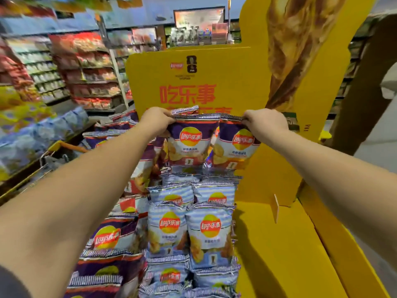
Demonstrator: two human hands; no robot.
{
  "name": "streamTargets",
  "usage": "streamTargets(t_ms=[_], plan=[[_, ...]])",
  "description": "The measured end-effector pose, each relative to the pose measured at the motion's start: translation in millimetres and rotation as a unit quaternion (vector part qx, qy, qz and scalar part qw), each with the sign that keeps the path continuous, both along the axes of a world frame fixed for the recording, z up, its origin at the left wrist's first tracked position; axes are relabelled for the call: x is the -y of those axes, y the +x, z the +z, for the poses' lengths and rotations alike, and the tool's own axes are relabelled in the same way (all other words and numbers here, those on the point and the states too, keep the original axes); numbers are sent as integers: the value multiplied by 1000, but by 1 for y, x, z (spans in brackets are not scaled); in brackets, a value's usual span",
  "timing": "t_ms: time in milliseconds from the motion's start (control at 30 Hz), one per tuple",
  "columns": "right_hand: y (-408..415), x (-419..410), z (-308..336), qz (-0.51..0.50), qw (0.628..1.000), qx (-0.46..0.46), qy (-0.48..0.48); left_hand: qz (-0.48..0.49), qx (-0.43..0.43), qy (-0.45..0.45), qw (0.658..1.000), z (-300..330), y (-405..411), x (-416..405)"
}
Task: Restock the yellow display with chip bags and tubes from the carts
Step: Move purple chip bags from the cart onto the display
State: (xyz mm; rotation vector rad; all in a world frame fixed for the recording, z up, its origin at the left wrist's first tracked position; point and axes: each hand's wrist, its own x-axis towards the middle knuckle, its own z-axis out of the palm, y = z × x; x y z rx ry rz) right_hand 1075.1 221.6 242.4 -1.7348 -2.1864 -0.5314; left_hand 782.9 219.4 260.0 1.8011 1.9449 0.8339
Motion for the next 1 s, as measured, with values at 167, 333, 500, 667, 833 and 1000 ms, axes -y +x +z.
streamTargets(t_ms=[167, 333, 500, 667, 833, 1000], plan=[[-33, -42, -18, 16, 1000, 12, -6, 36, 5, -19, 999, -26, -23, -37], [-65, -65, -46, 19, 1000, 4, -10, 47, -95, -10, 994, -47, -41, -57], [-82, -77, -62, 38, 999, -4, -16, 76, -183, 41, 979, -60, -38, -66], [-74, -98, -73, 52, 994, -81, -58, 117, -282, 61, 950, -68, -34, -79], [-69, -105, -83, 81, 987, -49, -127, 180, -285, 66, 939, -74, -20, -84], [-66, -96, -108, 89, 989, -70, -97, 191, -299, 99, 930, -83, -8, -72]])
